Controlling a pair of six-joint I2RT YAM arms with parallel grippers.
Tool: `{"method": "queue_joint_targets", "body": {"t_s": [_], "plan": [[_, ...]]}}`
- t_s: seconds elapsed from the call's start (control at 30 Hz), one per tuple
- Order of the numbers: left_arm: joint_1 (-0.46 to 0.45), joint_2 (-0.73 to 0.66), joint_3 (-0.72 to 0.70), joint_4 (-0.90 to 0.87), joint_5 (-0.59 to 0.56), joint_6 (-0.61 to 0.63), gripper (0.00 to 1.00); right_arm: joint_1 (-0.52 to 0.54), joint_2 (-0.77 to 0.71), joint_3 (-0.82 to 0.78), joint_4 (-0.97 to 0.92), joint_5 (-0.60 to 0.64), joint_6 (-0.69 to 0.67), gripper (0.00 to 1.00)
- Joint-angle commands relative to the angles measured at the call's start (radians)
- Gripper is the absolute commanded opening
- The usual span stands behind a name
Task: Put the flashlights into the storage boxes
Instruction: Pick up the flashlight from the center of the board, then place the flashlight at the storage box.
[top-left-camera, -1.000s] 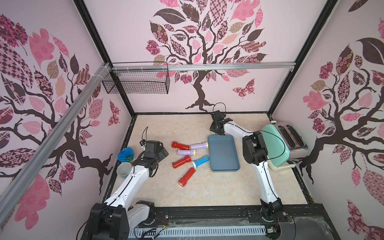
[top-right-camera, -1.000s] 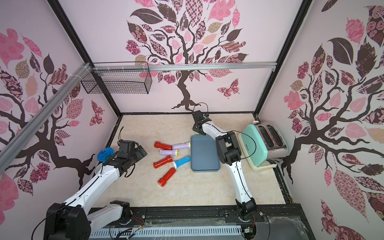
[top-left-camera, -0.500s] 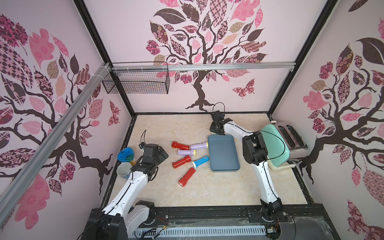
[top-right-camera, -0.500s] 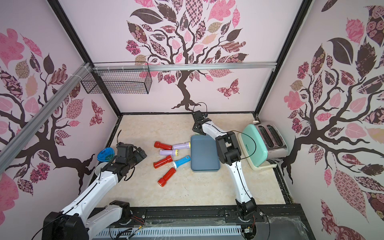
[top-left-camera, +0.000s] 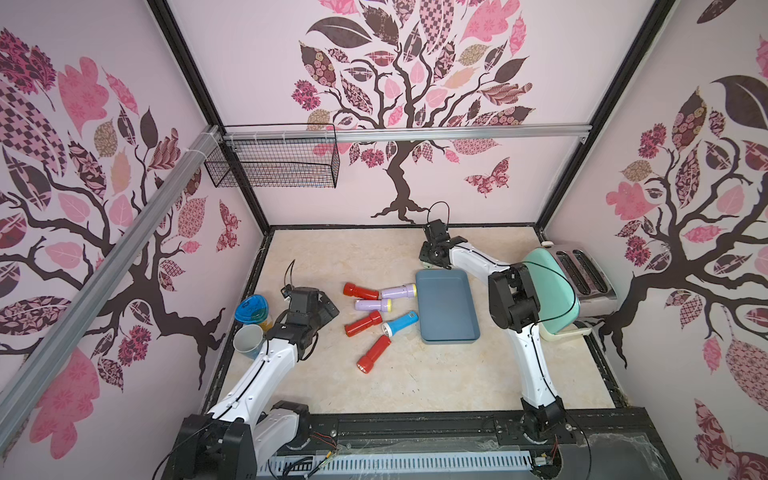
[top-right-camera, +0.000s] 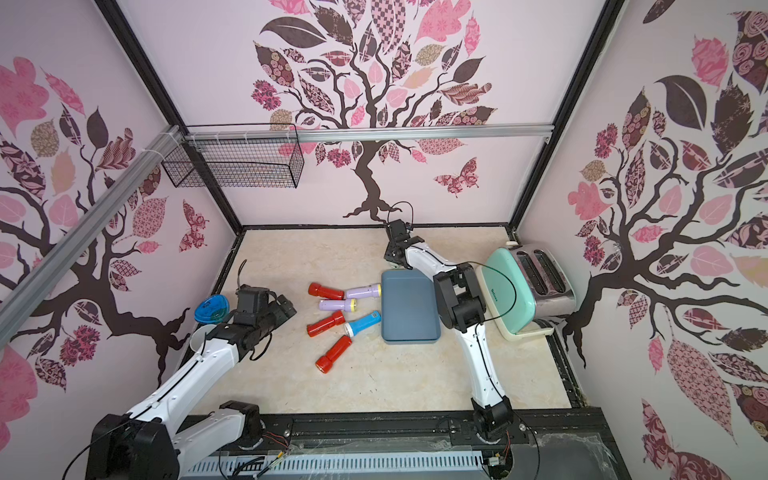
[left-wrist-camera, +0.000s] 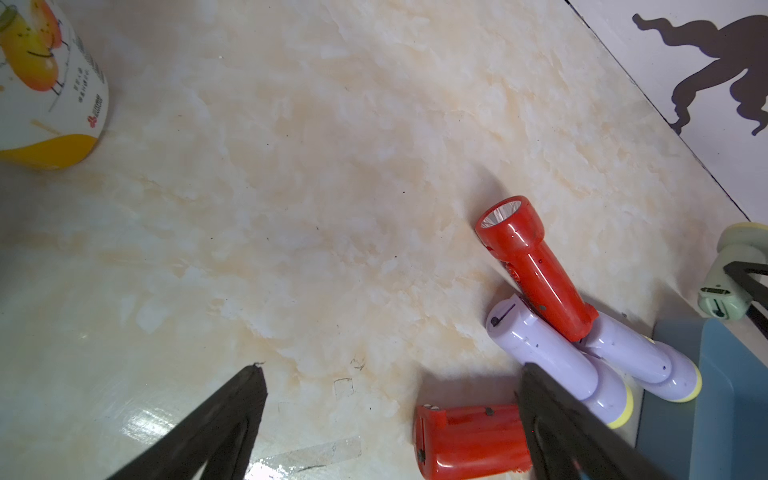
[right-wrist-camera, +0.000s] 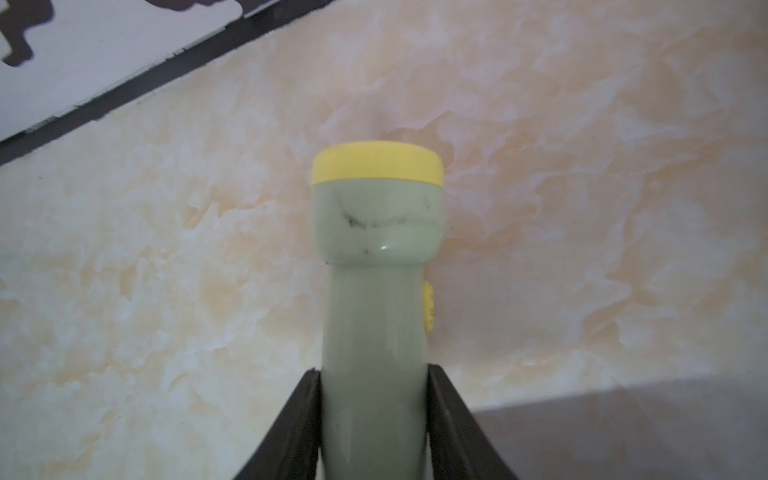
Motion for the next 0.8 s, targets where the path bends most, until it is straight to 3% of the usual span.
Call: {"method": "queue_joint_targets", "body": {"t_s": [0.0, 0.2, 0.37, 0.77], "plan": [[0.005, -0.009, -0.013, 0.015, -0.009, 0.000, 0.98, 0.007, -0.104, 0.013, 0.050, 0.016, -0.039, 0.40], [0.005, 0.012, -0.003, 0.004, -0.014, -0.002, 0.98, 0.007, -0.171, -0.017, 0.051, 0.018, -0.068, 0.40], [0.005, 0.016, -0.004, 0.006, -0.013, -0.003, 0.98, 0.006, -0.310, -0.166, 0.116, -0.010, -0.061, 0.38], [0.004, 0.028, -0.005, -0.002, -0.046, -0.015, 0.98, 0.022, -0.775, -0.826, 0.239, -0.131, -0.054, 0.38]]}}
